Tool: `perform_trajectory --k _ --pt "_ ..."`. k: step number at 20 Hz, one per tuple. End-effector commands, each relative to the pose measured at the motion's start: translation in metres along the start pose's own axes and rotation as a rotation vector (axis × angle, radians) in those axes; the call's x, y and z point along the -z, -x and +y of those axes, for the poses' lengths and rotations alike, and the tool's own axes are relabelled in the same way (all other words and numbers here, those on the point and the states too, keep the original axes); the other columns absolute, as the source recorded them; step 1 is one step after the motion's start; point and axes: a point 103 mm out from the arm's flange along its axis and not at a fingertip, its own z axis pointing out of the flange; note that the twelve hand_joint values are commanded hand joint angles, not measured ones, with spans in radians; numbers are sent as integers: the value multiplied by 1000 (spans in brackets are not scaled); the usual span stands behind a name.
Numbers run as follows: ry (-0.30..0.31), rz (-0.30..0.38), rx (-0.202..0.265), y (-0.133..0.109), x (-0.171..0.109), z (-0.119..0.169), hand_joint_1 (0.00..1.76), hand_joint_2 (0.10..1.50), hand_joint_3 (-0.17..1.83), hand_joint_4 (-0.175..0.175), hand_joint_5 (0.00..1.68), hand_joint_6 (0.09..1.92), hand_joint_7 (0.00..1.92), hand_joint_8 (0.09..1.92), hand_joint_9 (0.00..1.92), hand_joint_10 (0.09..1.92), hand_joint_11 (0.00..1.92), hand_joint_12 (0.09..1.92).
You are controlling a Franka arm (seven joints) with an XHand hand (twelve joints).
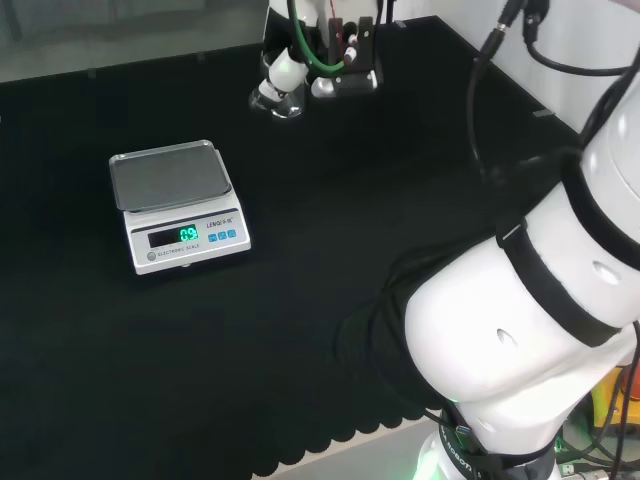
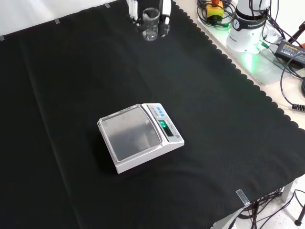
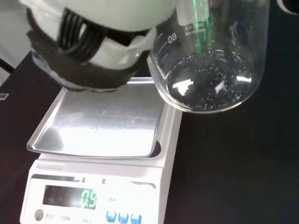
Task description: Put the beaker on the electronic balance.
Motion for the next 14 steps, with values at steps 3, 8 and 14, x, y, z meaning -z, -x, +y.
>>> perform_trajectory --k 3,8,14 --pt "-4 58 111 21 -58 102 1225 622 636 -175 1424 374 1629 507 1920 161 1664 607" --pt "6 57 169 6 -71 151 1225 619 641 -175 1425 374 1630 509 1920 161 1668 611" --pt "37 71 174 -36 -82 198 1225 616 647 -175 1426 374 1634 513 1920 161 1666 614"
